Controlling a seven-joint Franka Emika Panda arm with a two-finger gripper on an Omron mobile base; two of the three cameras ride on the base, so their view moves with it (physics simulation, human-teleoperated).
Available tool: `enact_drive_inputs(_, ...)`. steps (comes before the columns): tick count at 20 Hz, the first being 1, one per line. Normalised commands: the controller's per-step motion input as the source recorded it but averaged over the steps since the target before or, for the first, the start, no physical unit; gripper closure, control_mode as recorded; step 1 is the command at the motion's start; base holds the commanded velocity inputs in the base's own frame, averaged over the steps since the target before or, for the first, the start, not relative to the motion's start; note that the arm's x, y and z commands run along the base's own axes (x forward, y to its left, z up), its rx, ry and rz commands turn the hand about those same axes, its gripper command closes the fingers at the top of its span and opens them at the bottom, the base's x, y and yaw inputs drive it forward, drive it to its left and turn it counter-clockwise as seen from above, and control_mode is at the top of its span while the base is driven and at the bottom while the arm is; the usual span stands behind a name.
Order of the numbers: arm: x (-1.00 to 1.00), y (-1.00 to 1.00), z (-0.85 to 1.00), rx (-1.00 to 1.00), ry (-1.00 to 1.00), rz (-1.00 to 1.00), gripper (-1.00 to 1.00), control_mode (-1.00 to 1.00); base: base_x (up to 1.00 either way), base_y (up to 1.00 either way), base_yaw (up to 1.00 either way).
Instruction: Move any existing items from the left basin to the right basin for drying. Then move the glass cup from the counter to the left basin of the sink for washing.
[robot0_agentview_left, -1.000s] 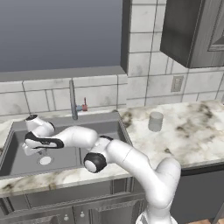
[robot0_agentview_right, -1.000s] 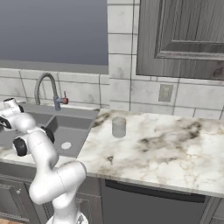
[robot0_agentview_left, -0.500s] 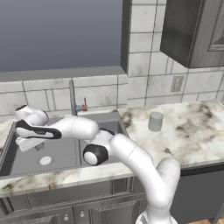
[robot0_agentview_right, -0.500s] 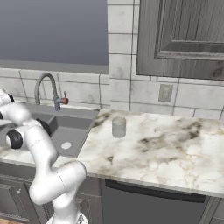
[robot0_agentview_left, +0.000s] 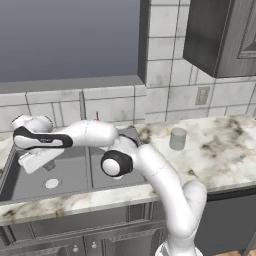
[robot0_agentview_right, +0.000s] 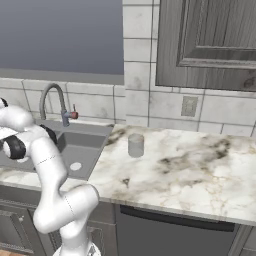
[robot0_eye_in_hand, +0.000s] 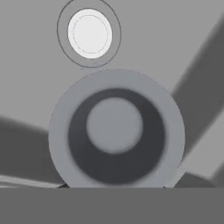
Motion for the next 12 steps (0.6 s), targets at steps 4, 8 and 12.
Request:
enact_drive_inputs(4,-0.77,-0.95,0.20,0.03,0.00,0.00,1.00,-1.00,0.00,0.00,0.00)
enact_drive_inputs(8,-0.72,-0.99,0.15,0.04,0.00,0.00,1.00,-1.00,0.00,0.00,0.00)
enact_drive_inputs(12,-0.61,-1.00,0.22,0.09,-0.07,0.00,1.00,-1.00,0.00,0.00,0.00)
